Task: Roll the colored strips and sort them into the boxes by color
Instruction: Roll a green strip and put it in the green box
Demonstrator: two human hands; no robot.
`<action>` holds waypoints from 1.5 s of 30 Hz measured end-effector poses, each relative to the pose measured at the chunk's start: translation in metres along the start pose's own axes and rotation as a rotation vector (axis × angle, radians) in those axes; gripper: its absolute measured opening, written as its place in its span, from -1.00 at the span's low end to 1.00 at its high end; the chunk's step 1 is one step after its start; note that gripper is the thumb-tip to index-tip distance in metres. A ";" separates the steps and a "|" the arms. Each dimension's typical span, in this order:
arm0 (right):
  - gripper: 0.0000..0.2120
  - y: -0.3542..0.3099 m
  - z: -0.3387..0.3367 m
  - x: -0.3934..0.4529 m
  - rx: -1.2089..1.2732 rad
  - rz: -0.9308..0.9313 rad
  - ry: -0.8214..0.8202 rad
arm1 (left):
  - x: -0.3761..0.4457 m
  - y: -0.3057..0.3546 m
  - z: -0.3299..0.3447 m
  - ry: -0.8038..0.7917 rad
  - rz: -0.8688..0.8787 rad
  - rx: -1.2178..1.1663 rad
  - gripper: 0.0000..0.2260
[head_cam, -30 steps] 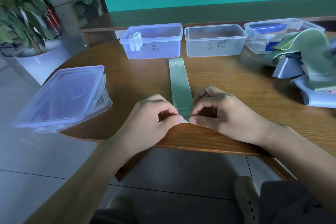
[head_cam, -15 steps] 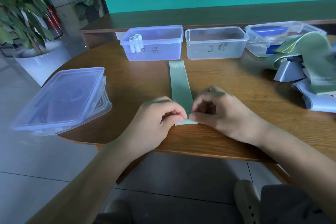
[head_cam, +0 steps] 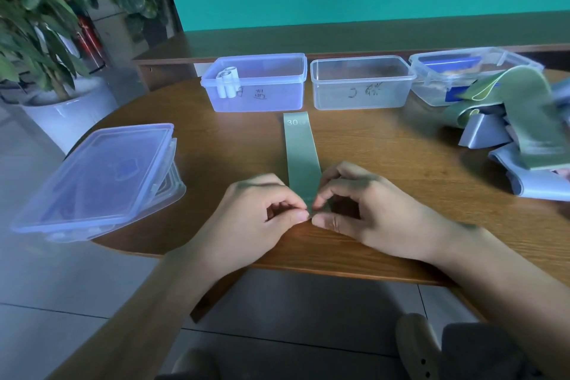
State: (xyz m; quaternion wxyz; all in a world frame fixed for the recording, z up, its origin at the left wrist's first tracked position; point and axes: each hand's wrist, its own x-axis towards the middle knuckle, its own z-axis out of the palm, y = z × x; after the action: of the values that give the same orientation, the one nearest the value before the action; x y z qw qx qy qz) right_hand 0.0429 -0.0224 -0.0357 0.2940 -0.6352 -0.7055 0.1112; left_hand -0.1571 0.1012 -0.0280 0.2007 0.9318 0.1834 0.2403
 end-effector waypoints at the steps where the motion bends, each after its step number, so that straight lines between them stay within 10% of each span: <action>1: -0.82 0.001 0.000 0.000 0.005 0.001 0.008 | 0.000 0.000 0.001 0.002 -0.002 0.005 -0.91; 45: -0.82 0.008 0.005 0.013 -0.099 0.027 0.156 | 0.015 -0.006 0.006 0.036 -0.078 0.017 -0.92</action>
State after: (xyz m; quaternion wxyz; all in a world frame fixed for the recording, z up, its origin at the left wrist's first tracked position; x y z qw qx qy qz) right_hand 0.0464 -0.0074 -0.0408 0.3148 -0.6651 -0.6765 0.0304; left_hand -0.1434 0.1108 -0.0303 0.1985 0.9213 0.2251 0.2474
